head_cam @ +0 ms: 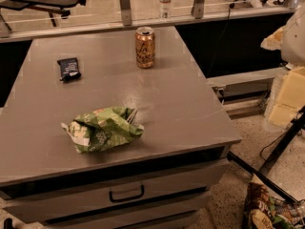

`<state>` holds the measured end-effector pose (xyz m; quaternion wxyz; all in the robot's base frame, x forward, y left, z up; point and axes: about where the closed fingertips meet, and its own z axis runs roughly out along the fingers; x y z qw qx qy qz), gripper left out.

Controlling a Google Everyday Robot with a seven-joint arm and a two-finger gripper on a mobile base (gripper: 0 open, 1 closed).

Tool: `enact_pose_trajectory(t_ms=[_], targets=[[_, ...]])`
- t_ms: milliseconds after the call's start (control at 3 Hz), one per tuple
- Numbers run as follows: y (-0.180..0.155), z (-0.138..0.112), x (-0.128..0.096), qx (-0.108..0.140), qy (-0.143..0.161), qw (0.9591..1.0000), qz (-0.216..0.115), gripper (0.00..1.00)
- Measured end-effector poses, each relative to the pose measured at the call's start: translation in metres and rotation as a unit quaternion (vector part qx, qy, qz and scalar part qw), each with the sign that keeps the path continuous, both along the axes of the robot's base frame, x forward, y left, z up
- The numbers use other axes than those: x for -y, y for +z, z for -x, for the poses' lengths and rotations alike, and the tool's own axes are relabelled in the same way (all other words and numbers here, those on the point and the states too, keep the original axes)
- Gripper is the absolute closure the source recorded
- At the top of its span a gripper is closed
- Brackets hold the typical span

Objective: Move orange can near green jalapeno chip bag

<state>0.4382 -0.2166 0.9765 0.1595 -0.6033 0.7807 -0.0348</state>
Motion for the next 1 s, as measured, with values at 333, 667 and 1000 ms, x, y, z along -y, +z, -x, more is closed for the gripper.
enact_pose_trajectory(t_ms=[333,667,1000], targets=[[0.000,0.000,0.000,0.000,0.000,1.0000,0.000,0.00],[0.000,-0.013,-0.003,0.011,0.010,0.9998,-0.012,0.00],[0.000,-0.079,-0.022,0.067,0.055,0.9932,-0.077,0.00]])
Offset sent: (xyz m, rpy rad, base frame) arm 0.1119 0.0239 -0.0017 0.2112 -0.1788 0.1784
